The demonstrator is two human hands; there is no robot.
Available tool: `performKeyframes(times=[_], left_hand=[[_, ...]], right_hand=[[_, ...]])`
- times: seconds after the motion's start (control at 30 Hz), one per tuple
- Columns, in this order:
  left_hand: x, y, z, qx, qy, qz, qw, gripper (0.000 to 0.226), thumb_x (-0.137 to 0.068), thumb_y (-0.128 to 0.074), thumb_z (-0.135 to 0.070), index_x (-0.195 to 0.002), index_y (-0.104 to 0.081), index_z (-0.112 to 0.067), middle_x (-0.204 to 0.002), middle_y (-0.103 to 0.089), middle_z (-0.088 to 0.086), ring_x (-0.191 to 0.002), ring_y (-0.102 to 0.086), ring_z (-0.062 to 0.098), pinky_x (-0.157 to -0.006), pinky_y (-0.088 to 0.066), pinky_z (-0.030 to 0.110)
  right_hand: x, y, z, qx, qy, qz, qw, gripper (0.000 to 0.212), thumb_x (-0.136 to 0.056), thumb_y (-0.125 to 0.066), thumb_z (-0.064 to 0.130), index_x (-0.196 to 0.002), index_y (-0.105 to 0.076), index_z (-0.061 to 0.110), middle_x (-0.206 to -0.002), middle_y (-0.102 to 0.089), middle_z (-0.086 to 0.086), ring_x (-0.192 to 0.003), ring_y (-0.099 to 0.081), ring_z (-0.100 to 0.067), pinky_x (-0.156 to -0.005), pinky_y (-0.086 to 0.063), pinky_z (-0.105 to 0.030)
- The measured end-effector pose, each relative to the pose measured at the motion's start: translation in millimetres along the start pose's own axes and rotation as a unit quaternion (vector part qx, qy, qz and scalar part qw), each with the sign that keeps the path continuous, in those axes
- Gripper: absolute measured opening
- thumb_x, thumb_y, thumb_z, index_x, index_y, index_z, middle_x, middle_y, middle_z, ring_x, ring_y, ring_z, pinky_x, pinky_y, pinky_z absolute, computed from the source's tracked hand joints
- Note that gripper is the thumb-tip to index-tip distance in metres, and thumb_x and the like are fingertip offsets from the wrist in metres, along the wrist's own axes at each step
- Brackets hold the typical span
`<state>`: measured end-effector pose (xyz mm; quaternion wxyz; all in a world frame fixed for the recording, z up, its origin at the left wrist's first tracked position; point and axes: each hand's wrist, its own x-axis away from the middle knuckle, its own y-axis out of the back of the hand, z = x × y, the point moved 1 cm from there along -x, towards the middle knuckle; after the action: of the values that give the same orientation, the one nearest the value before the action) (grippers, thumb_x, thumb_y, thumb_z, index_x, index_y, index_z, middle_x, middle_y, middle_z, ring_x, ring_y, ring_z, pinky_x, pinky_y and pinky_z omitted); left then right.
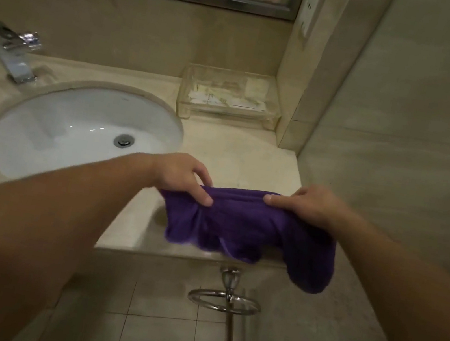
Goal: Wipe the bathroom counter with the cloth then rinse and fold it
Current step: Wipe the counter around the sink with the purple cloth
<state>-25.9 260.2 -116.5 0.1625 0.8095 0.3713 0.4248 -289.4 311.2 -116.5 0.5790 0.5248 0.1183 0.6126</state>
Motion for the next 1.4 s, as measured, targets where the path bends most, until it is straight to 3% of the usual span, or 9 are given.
performKeyframes(times=[0.1,0.2,0.3,0.37,0.43,0.57,0.77,1.0,1.4], left_hand=[[-20.4,10.4,-0.7,-0.192,0.006,-0.167,0.967,0.043,-0.088,-0.066,-0.02,-0.13,-0.061,-0.026,-0.133,-0.061,0.001,-0.121,-0.056,0.024,-0.103,-0.045,0.036],[-25.4,-20.1,2.2,-0.175,-0.118,-0.211,0.954,0.046,-0.094,-0.05,-0.039,-0.14,-0.053,-0.031,-0.146,-0.052,-0.001,-0.135,-0.045,0.025,-0.112,-0.036,0.039],[-27.6,-70.1,11.0,-0.281,-0.139,-0.154,0.937,0.07,-0.089,-0.017,-0.067,-0.154,-0.027,-0.04,-0.163,-0.026,-0.007,-0.152,-0.017,0.022,-0.123,-0.013,0.047],[-28.8,-91.3,14.4,-0.284,-0.106,-0.176,0.936,0.082,-0.084,0.002,-0.074,-0.156,-0.019,-0.041,-0.167,-0.014,-0.008,-0.154,-0.005,0.02,-0.124,0.0,0.051],[-29.1,-102.4,9.8,-0.273,-0.095,-0.217,0.932,0.091,-0.081,0.009,-0.08,-0.156,-0.022,-0.038,-0.167,-0.013,-0.006,-0.154,-0.005,0.021,-0.123,0.004,0.054],[-44.3,-108.6,6.8,-0.294,-0.106,-0.245,0.918,0.069,-0.093,-0.009,-0.069,-0.152,-0.031,-0.041,-0.16,-0.034,-0.006,-0.15,-0.025,0.025,-0.12,-0.01,0.061],[-77.9,-69.8,13.3,-0.299,-0.152,-0.225,0.915,0.067,-0.091,-0.011,-0.064,-0.149,-0.038,-0.044,-0.156,-0.039,-0.014,-0.145,-0.03,0.017,-0.121,-0.012,0.055],[-99.9,-52.4,14.9,-0.303,-0.189,-0.203,0.912,0.063,-0.093,-0.013,-0.066,-0.146,-0.041,-0.047,-0.155,-0.038,-0.018,-0.148,-0.025,0.013,-0.122,-0.01,0.053],[-108.6,-51.9,5.9,-0.293,-0.184,-0.208,0.915,0.062,-0.093,-0.012,-0.065,-0.146,-0.039,-0.049,-0.158,-0.034,-0.019,-0.15,-0.021,0.013,-0.123,-0.001,0.052]], right_hand=[[-9.1,6.8,3.1,0.012,0.054,-0.16,0.986,0.065,-0.089,-0.068,0.045,-0.142,-0.047,0.015,-0.142,-0.05,-0.011,-0.124,-0.053,-0.031,-0.098,-0.044,-0.036],[9.7,-35.7,-5.5,0.027,0.183,-0.281,0.942,0.053,-0.098,-0.05,0.048,-0.145,-0.044,0.026,-0.149,-0.042,-0.008,-0.134,-0.044,-0.028,-0.112,-0.037,-0.044],[16.3,-88.8,-25.6,0.168,0.135,-0.209,0.954,0.07,-0.094,-0.02,0.071,-0.155,-0.026,0.038,-0.164,-0.024,-0.006,-0.152,-0.017,-0.027,-0.123,-0.016,-0.05],[7.3,-101.9,-31.5,0.187,0.108,-0.188,0.958,0.076,-0.09,-0.01,0.075,-0.157,-0.018,0.041,-0.167,-0.016,-0.005,-0.155,-0.007,-0.027,-0.125,-0.006,-0.049],[-7.4,-101.0,-25.0,0.181,0.112,-0.195,0.957,0.077,-0.09,-0.008,0.076,-0.158,-0.014,0.041,-0.167,-0.014,-0.004,-0.155,-0.006,-0.028,-0.125,-0.005,-0.049],[-32.7,-96.4,-8.6,0.194,0.113,-0.216,0.95,0.073,-0.091,-0.011,0.072,-0.156,-0.017,0.042,-0.165,-0.022,-0.003,-0.152,-0.015,-0.03,-0.122,-0.015,-0.052],[-49.9,-86.7,-9.3,0.179,0.107,-0.228,0.951,0.073,-0.09,-0.01,0.073,-0.153,-0.031,0.042,-0.161,-0.033,0.0,-0.15,-0.025,-0.028,-0.121,-0.022,-0.051],[-60.7,-87.6,-10.5,0.163,0.11,-0.252,0.948,0.069,-0.093,-0.019,0.071,-0.146,-0.046,0.037,-0.15,-0.049,-0.005,-0.14,-0.041,-0.03,-0.113,-0.035,-0.053],[-65.3,-84.9,-13.4,0.142,0.106,-0.272,0.946,0.063,-0.094,-0.025,0.07,-0.142,-0.05,0.037,-0.139,-0.055,-0.004,-0.128,-0.048,-0.028,-0.107,-0.04,-0.05]])
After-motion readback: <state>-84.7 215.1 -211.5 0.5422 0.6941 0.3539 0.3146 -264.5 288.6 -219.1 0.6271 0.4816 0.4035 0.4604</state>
